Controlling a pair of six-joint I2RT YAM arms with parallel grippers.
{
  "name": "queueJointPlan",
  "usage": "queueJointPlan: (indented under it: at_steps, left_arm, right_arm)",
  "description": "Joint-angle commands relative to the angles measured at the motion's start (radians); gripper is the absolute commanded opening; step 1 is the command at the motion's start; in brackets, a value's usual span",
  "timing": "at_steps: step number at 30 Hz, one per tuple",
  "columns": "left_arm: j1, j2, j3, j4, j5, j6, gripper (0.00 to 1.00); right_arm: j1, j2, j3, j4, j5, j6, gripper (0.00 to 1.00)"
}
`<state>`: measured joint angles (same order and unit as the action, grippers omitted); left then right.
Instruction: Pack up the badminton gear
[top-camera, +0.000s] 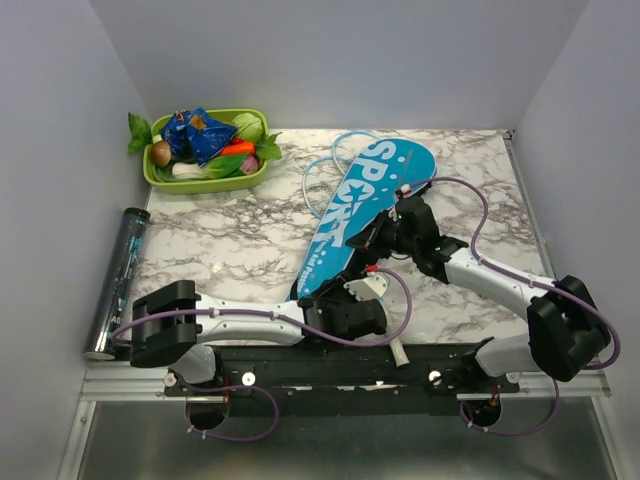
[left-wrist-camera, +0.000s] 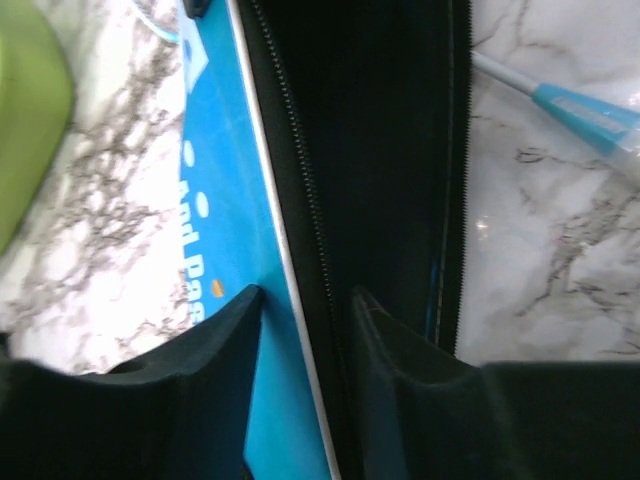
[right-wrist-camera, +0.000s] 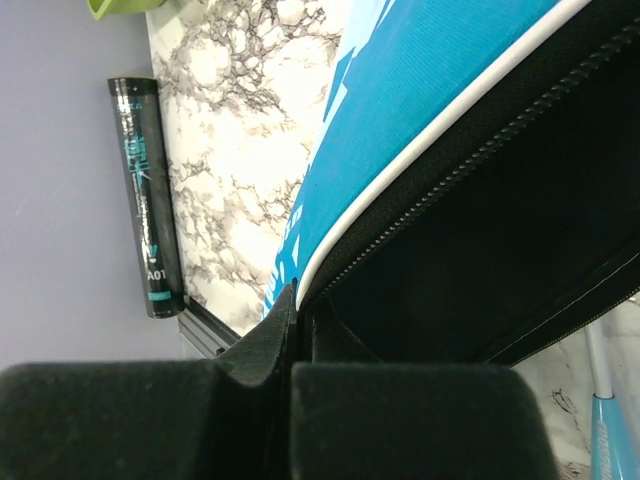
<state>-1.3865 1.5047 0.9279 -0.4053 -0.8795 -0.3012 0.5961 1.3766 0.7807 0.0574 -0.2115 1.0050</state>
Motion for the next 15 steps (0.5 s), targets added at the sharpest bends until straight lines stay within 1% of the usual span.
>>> queueJointPlan:
  at_steps: [1,2,5,7,8,9,10,12,13,15]
  left_arm:
    - [-0.032,0.023,0.055,-0.092,-0.19,-0.026,0.41]
    - [-0.035,0.019,0.063,-0.096,-0.188,-0.024,0.29]
    - [-0.037,-0.014,0.065,-0.102,-0.176,-0.027,0.11]
    - [-0.034,-0.055,0.054,-0.092,-0.165,-0.02,0.05]
    - [-0.029,-0.069,0.043,-0.08,-0.161,-0.016,0.0]
    - [-0.02,-0.092,0.042,-0.076,-0.147,-0.009,0.0]
    - [-0.007,-0.1,0.042,-0.073,-0.109,-0.006,0.0]
    - [0.044,-0.126,0.035,-0.058,-0.078,0.02,0.0]
    - [0.061,-0.136,0.032,-0.047,-0.046,0.028,0.0]
    - [0.134,-0.171,0.019,-0.02,0.002,0.046,0.0]
  right_arm:
    - [-0.001,-0.002,0.025,0.001,-0.023,-0.029,0.01]
    - [-0.002,0.002,0.026,-0.002,-0.025,-0.032,0.0]
    - [-0.002,0.015,0.032,-0.008,-0.029,-0.043,0.01]
    - [-0.002,0.033,0.046,-0.013,-0.034,-0.054,0.0]
    - [-0.002,0.039,0.051,-0.017,-0.038,-0.057,0.01]
    - [-0.002,0.05,0.055,-0.019,-0.046,-0.063,0.03]
    - [-0.002,0.053,0.066,-0.022,-0.049,-0.074,0.19]
    - [-0.002,0.056,0.075,-0.039,-0.052,-0.083,0.32]
    - [-0.002,0.047,0.08,-0.047,-0.048,-0.097,0.42]
    - [-0.002,0.03,0.094,-0.098,-0.025,-0.117,0.48]
